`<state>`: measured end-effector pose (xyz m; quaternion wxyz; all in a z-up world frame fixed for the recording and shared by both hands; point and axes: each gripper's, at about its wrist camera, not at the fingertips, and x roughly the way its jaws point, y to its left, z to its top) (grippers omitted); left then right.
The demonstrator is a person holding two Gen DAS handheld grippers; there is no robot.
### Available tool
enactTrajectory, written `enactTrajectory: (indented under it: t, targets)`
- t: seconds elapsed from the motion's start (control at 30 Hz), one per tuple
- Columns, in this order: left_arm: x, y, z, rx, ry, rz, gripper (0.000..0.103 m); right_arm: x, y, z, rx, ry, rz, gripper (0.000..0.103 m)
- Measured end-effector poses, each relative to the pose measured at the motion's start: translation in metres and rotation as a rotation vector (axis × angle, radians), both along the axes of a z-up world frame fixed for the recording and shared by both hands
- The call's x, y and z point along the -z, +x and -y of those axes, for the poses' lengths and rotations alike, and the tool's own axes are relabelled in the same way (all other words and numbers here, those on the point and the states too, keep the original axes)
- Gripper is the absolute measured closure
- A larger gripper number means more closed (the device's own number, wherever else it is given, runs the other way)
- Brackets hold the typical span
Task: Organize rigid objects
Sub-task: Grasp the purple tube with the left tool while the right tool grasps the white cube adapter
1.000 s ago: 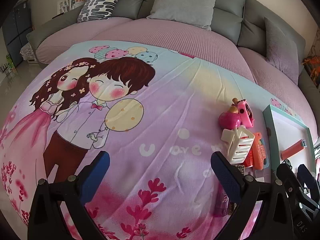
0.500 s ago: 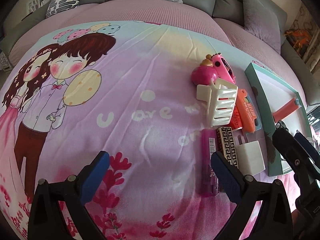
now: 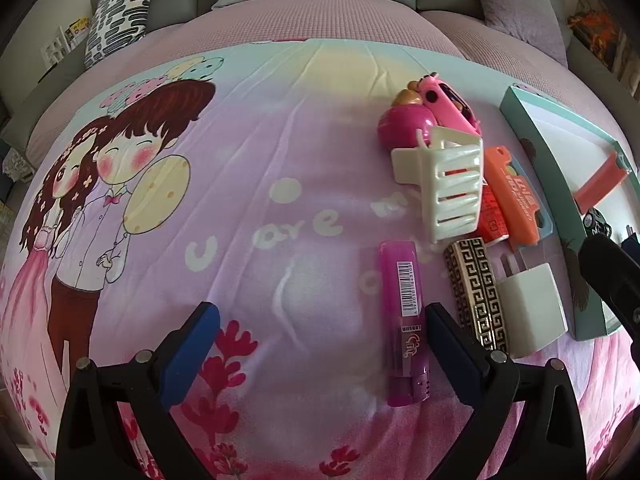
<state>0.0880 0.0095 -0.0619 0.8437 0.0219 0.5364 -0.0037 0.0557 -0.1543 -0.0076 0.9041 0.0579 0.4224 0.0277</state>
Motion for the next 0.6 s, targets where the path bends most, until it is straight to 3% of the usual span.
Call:
enactTrajectory:
  t: [0.17,0.37,0.5,0.6]
  targets:
    - [0.000,0.001,-0.026,-0.103,0.013,0.010,0.002,0.001,-0.002,-0.011,-0.056,-0.016,-0.001,0.004]
    - [0.001,-0.002,-0.047,-0.164,0.000,0.017,0.003,0.006,-0.004,-0.024,-0.117,-0.037,-0.024,0.025]
    - [0.001,0.000,-0.044,-0.146,-0.022,0.030,0.018,0.011,-0.005,-0.032,-0.150,-0.049,-0.042,0.034]
    - [0.001,0.002,-0.041,-0.131,-0.025,0.037,0.023,0.015,-0.004,-0.037,-0.170,-0.060,-0.064,0.035]
